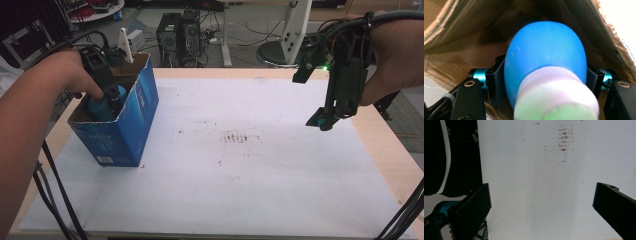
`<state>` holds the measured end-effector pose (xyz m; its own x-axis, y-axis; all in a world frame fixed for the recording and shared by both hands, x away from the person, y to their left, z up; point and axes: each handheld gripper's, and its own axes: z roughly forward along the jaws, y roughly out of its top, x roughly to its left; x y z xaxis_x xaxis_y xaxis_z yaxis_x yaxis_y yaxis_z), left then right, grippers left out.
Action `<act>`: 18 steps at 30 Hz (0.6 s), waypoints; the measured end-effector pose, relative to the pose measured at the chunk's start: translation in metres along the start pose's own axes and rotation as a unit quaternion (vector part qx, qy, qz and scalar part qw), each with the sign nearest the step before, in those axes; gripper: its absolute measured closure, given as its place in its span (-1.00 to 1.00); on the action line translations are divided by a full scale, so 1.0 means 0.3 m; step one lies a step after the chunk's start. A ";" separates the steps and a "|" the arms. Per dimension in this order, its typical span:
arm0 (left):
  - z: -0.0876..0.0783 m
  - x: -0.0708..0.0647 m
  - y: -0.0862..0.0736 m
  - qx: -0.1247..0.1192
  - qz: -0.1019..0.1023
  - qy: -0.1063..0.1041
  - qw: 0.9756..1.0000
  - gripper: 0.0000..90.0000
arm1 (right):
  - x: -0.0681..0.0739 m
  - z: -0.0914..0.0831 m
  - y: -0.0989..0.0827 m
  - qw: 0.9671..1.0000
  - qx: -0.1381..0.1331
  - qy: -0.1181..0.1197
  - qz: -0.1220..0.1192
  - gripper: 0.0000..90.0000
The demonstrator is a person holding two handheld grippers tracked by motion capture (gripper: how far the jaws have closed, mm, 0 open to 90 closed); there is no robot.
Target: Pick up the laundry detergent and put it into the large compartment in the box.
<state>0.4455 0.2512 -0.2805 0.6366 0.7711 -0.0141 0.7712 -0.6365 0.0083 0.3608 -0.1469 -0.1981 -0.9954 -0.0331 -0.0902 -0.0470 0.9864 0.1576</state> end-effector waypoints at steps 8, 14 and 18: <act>-0.038 -0.015 -0.002 -0.003 0.005 0.002 1.000 -0.32 | 0.002 -0.004 0.000 1.000 -0.002 -0.001 -0.003 -0.98; -0.070 -0.023 -0.003 -0.008 0.017 0.008 1.000 -0.37 | 0.003 -0.004 0.000 1.000 -0.003 -0.001 -0.004 -0.98; -0.086 -0.027 -0.006 -0.008 0.020 0.010 1.000 -0.44 | 0.002 -0.004 -0.001 1.000 -0.004 -0.001 -0.005 -0.98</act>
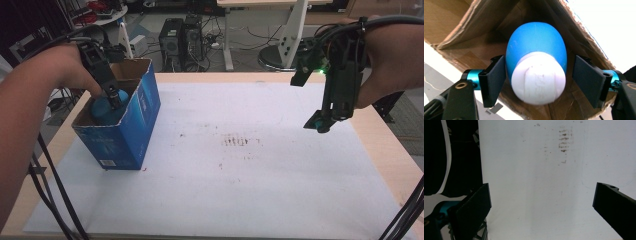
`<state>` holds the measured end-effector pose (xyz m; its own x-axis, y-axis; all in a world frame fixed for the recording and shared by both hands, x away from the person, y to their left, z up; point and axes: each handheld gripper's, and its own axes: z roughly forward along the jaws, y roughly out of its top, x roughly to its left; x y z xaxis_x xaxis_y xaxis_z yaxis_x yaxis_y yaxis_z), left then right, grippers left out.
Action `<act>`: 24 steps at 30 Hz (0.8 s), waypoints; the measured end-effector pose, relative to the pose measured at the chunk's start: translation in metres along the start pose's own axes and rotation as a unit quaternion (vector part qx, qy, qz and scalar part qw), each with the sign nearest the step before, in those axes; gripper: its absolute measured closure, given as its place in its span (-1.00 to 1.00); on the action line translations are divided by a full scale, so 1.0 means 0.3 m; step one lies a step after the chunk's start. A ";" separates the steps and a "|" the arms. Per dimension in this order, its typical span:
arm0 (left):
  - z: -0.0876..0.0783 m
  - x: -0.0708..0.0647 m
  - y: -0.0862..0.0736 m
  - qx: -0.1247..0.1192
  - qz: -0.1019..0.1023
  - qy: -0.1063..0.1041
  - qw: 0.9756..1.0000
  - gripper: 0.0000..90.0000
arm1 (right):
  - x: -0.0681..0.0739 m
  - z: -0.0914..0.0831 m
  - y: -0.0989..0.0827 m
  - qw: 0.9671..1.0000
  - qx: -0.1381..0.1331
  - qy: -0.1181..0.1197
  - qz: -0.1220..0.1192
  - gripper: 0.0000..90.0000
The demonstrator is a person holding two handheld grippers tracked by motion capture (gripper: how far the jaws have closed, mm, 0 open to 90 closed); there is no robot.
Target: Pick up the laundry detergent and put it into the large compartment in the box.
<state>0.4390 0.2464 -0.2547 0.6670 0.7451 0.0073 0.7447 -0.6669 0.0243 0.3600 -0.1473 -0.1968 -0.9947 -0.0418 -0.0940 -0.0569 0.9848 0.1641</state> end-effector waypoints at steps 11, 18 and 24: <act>-0.070 -0.012 0.000 -0.001 0.022 0.015 1.000 -0.65 | -0.005 0.005 0.006 1.000 0.002 0.004 -0.002 -0.98; -0.104 -0.039 0.003 -0.003 0.040 0.009 0.999 -0.77 | -0.006 0.006 0.009 1.000 0.000 0.006 -0.004 -0.98; -0.119 -0.053 0.008 -0.004 0.045 0.009 0.999 -0.83 | -0.002 0.004 0.010 1.000 0.000 0.006 -0.003 -0.98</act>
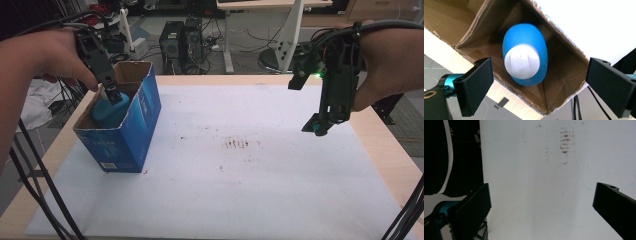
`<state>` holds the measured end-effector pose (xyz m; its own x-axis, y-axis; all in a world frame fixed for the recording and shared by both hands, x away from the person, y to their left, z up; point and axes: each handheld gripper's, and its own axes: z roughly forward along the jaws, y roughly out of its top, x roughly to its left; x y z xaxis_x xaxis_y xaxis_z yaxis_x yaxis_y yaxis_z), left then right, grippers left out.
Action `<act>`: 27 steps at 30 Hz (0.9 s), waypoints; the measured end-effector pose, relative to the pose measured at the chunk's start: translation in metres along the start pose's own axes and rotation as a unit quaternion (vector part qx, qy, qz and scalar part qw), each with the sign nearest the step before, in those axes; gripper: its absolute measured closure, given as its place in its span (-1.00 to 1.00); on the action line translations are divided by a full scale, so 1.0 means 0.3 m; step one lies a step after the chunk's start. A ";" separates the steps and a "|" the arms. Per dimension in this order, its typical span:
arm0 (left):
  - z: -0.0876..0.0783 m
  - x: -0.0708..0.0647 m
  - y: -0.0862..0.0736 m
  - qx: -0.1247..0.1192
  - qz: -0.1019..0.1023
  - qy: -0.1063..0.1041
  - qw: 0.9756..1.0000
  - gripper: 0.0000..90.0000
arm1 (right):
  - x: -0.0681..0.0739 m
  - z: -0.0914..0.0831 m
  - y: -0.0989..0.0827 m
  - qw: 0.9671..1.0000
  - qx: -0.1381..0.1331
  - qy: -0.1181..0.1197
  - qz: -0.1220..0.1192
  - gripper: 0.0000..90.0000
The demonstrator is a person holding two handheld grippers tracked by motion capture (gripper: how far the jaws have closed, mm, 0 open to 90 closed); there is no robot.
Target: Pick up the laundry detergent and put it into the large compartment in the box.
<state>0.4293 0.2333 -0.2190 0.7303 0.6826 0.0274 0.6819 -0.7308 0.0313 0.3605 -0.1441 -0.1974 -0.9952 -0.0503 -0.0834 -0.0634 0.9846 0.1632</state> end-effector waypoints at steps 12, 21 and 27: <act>-0.063 -0.055 0.028 -0.007 0.025 -0.001 1.000 -0.86 | 0.008 -0.009 -0.008 1.000 -0.003 -0.001 0.002 -0.98; -0.077 -0.166 0.089 0.006 0.073 0.001 0.997 -0.89 | 0.011 -0.010 -0.009 1.000 -0.002 -0.002 0.001 -0.98; -0.072 -0.251 0.139 0.001 0.118 -0.013 0.993 -0.96 | 0.010 -0.009 -0.007 1.000 -0.001 0.000 -0.003 -0.98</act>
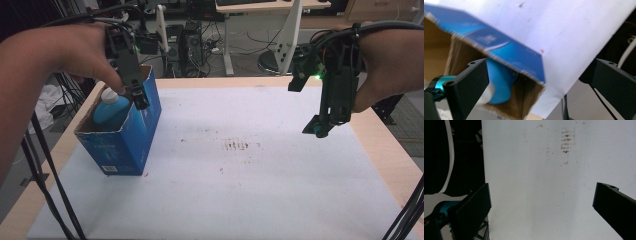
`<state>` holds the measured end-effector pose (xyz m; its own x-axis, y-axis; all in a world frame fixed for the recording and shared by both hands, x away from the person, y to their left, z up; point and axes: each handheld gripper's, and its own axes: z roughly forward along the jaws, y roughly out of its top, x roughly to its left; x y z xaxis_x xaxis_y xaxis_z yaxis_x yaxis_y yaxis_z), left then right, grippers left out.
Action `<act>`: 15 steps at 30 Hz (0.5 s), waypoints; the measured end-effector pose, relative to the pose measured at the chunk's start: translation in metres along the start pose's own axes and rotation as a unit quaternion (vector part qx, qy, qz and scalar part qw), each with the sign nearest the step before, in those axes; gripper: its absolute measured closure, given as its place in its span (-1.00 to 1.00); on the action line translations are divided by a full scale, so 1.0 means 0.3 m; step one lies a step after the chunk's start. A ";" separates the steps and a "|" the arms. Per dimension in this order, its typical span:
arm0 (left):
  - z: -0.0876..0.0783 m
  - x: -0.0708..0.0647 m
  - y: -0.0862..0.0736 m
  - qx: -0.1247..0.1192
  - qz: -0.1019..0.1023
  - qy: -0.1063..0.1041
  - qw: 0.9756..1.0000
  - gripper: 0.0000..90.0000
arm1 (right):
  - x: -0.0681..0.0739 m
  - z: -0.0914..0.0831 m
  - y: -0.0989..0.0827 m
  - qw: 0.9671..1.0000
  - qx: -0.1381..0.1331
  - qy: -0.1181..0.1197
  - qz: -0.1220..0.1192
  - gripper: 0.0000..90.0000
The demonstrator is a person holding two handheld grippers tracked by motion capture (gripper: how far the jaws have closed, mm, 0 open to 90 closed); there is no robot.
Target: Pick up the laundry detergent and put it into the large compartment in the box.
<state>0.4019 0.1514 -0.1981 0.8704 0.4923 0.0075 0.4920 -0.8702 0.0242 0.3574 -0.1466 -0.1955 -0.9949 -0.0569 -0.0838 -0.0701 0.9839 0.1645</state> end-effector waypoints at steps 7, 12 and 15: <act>0.025 -0.055 0.069 -0.008 0.060 -0.015 0.998 -0.96 | 0.000 -0.006 0.001 1.000 -0.003 -0.001 0.000 -0.98; 0.051 -0.075 0.103 -0.005 0.086 -0.024 0.996 -0.96 | 0.004 -0.011 0.008 1.000 -0.001 -0.004 0.000 -0.98; 0.067 -0.083 0.115 -0.008 0.105 -0.029 0.994 -0.96 | 0.007 -0.017 0.015 1.000 -0.001 -0.003 0.000 -0.98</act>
<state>0.3975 0.1086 -0.2177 0.9537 0.2977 -0.0433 0.2995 -0.9531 0.0442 0.3546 -0.1432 -0.1901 -0.9945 -0.0550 -0.0894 -0.0694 0.9835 0.1668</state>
